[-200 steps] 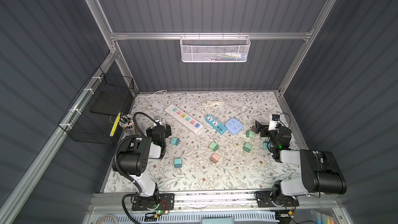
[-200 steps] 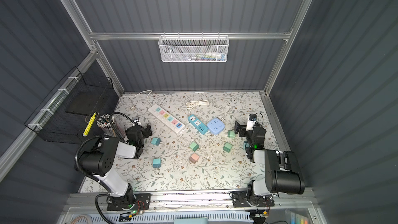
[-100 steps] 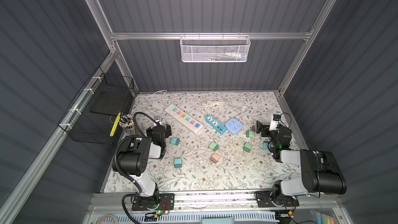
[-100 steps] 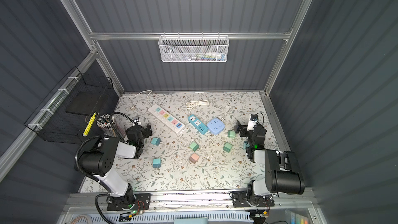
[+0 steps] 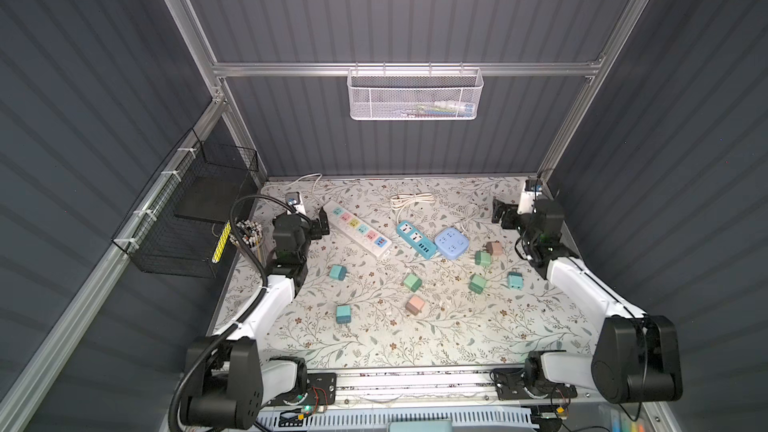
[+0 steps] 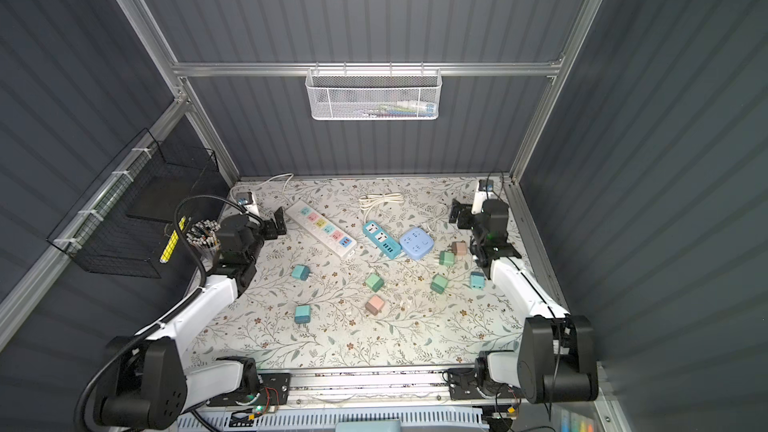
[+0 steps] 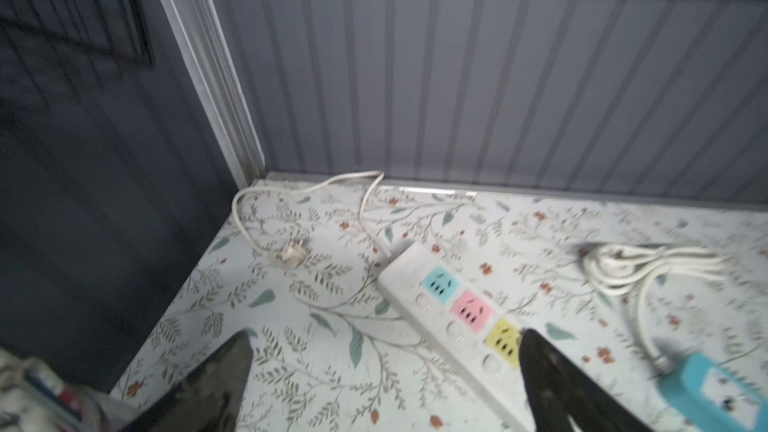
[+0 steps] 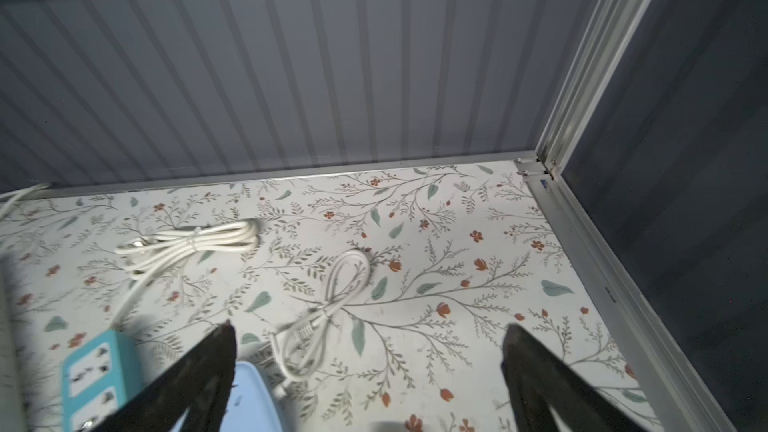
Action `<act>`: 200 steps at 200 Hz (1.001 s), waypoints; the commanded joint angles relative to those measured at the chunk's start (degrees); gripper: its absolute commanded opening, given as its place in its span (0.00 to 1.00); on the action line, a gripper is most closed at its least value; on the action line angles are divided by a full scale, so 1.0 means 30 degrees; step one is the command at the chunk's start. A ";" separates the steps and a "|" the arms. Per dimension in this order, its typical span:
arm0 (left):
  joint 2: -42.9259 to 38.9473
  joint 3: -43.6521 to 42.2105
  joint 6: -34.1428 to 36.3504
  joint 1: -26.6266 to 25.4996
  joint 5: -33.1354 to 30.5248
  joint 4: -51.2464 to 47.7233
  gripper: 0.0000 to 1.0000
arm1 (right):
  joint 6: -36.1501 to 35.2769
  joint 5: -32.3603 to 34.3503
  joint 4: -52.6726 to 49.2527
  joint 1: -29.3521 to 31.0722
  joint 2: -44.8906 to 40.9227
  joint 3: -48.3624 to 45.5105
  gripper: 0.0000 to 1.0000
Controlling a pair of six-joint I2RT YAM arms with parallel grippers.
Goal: Insert the plug
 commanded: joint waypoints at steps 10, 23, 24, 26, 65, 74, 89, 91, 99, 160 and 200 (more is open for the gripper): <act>-0.1943 0.3889 -0.5528 0.0073 -0.1081 -0.8181 1.00 | 0.5995 -0.1797 -0.7834 -0.0802 0.0898 0.3353 0.99; -0.2531 0.4965 -0.7243 0.0102 -0.2854 -1.0973 1.00 | 0.7011 -0.5368 -0.7124 -0.1811 0.1520 0.3503 0.98; -0.2588 0.4987 -0.7387 0.0102 -0.3020 -1.1105 1.00 | 0.7061 -0.5494 -0.7045 -0.1820 0.1568 0.3520 0.98; -0.2653 0.5004 -0.7657 0.0102 -0.3336 -1.1307 1.00 | 0.7099 -0.5830 -0.6883 -0.1812 0.1625 0.3540 0.96; -0.4590 0.3582 -0.8532 0.0102 -0.2008 -1.1073 1.00 | 0.5247 -0.5086 -0.8684 0.1723 0.3550 0.6223 0.87; -0.4759 0.3418 -0.9422 0.0100 -0.1861 -1.1767 1.00 | 0.4409 -0.4719 -0.9231 0.3028 0.4382 0.7048 0.86; -0.4984 0.2864 -1.0525 0.0102 -0.0723 -1.2458 1.00 | 0.3010 -0.4478 -1.0017 0.5133 0.6179 0.8556 0.85; -0.5002 0.2759 -1.0697 0.0102 -0.0542 -1.2553 1.00 | 0.2820 -0.4427 -1.0102 0.5397 0.6462 0.8784 0.85; -0.5122 0.2305 -1.1077 0.0095 0.0686 -1.2626 1.00 | 0.2060 -0.4050 -1.0632 0.6398 0.7583 0.9734 0.85; -0.5076 0.0033 -1.0930 0.0102 0.7791 -1.3195 1.00 | -0.2000 -0.1894 -1.4845 1.2010 1.6235 1.8286 0.92; -0.4962 0.0779 -0.9557 0.0087 0.8236 -1.4383 1.00 | -0.2292 -0.2128 -1.6766 1.3184 2.0199 2.2660 0.99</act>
